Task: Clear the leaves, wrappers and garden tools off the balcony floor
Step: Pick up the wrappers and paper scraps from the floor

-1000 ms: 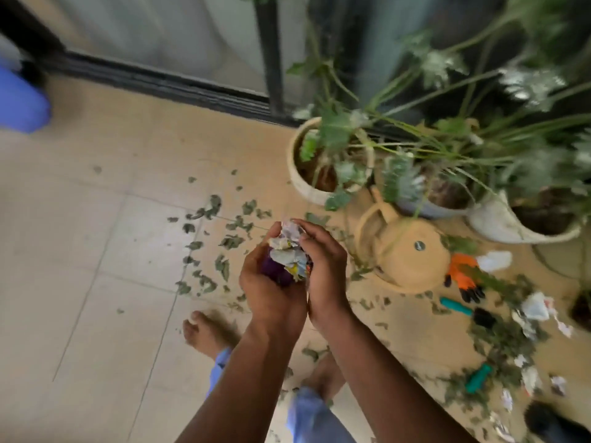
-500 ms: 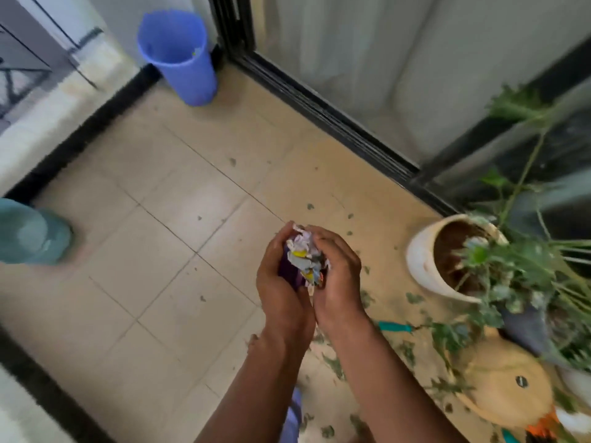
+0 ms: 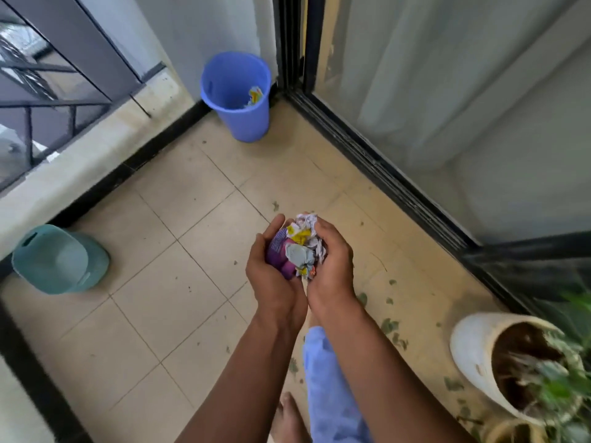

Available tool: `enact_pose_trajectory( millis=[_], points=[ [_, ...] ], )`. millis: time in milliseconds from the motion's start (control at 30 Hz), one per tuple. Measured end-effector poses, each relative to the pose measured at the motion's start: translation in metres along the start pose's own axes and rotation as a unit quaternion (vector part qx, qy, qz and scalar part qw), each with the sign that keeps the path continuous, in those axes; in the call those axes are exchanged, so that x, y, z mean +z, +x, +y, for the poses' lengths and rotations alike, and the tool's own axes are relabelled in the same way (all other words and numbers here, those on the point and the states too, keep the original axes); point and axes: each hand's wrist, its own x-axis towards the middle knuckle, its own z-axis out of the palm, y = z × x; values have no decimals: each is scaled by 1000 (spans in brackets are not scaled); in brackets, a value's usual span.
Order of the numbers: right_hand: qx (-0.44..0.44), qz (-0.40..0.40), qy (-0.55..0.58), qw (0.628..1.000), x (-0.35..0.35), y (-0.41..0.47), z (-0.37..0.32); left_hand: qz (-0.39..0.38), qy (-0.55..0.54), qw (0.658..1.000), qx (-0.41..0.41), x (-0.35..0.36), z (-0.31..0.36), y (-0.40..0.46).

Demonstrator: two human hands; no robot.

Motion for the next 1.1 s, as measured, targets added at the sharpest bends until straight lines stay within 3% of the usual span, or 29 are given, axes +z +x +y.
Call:
enact_pose_trajectory(
  millis=[400, 700, 900, 1100],
  points=[
    [73, -6, -53, 996, 131, 158, -43, 72, -70, 995, 3, 128, 67, 136],
    [122, -12, -34, 992, 272, 297, -64, 36, -73, 997, 8, 239, 158, 275],
    [129, 28, -44, 990, 350, 368, -76, 34, 51, 997, -43, 281, 223, 353],
    [184, 68, -87, 977, 366, 405, -85, 37, 129, 989, -57, 290, 238, 400]
  ],
)
